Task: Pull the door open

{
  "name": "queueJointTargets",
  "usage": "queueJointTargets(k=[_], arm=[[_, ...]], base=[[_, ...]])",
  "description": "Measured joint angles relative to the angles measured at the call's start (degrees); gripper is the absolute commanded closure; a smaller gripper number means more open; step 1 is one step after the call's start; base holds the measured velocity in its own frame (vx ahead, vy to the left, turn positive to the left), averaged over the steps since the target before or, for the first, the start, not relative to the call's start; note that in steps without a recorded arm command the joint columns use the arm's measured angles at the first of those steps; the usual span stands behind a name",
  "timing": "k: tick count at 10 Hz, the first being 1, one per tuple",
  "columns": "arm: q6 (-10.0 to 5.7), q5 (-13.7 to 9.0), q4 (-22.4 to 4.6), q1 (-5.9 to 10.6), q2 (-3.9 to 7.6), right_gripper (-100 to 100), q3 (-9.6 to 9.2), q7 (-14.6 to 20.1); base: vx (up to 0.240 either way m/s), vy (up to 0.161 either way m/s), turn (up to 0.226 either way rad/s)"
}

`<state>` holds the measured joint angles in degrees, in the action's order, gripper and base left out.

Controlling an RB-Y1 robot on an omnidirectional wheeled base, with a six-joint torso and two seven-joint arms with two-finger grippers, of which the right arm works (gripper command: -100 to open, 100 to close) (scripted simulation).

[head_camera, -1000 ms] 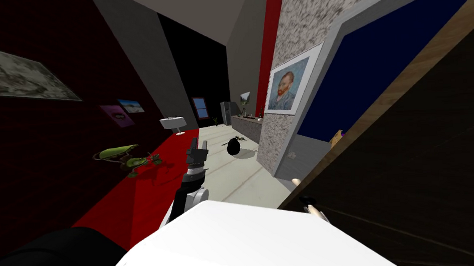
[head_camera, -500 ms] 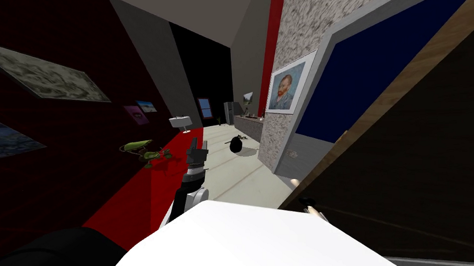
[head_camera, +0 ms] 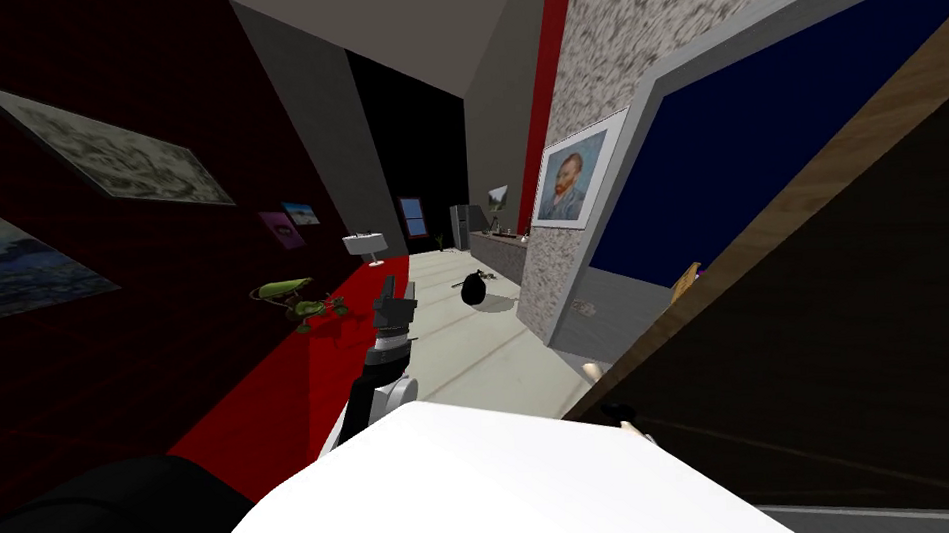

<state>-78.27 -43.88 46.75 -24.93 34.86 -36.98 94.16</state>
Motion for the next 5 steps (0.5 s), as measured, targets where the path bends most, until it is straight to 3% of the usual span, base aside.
queueJointTargets(k=[5], arm=[[-7.25, 2.4, -8.0, 0.38, -0.21, 100, -2.59, 4.1]], base=[[-0.095, -0.015, 0.027]])
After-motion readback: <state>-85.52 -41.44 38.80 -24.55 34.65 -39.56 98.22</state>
